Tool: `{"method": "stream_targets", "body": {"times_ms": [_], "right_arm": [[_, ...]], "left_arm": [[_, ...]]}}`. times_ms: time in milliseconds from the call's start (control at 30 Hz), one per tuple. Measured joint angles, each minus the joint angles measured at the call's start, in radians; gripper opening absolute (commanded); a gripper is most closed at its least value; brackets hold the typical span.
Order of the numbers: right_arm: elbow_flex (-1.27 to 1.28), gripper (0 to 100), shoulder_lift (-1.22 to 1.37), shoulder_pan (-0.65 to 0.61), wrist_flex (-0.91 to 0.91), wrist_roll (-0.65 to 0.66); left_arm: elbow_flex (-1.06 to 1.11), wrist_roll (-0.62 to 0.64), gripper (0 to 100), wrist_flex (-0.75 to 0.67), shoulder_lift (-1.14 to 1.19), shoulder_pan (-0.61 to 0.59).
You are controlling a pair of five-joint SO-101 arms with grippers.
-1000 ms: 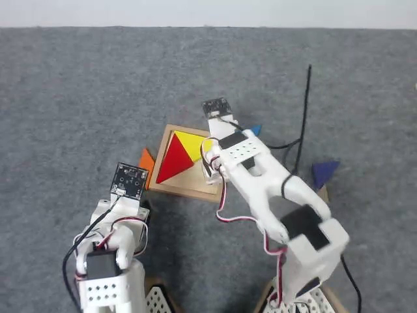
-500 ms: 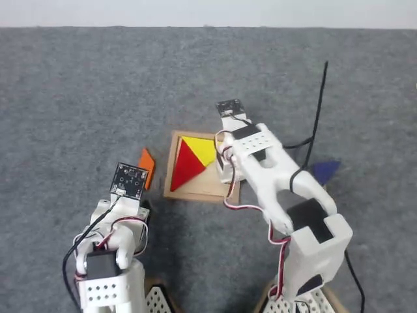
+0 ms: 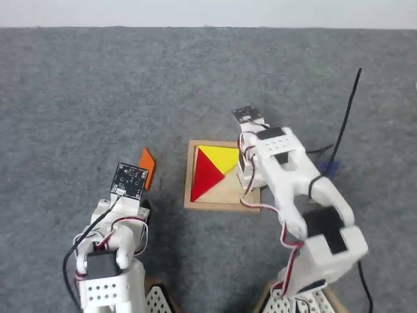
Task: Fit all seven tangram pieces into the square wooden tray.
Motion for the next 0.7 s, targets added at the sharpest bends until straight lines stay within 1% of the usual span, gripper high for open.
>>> {"method": "stream_targets", "body": {"times_ms": [133,300,400,467,533,700], "right_arm": [[0.060,13.7,-0.114,-0.006,0.032,0.032],[0.064,25.1,-0.207,-0.012,0.068,0.058],[0.064,30.7,-0.213,-0.048,0.068,0.061],[0.064,32.5,-0.213,-0.072,0.068,0.061],[0.064,32.4,-0.213,-0.100,0.041,0.058],[0.052,32.2,-0.147,-0.213,-0.005,0.002]], "left_arm": [[0.000,0.000,17,-0.029,0.000,0.000],[0.000,0.000,17,-0.044,0.000,0.000],[0.000,0.000,17,-0.044,0.000,0.000],[0.000,0.000,17,-0.044,0.000,0.000],[0.000,0.000,17,-0.044,0.000,0.000],[0.000,0.000,17,-0.044,0.000,0.000]]}}
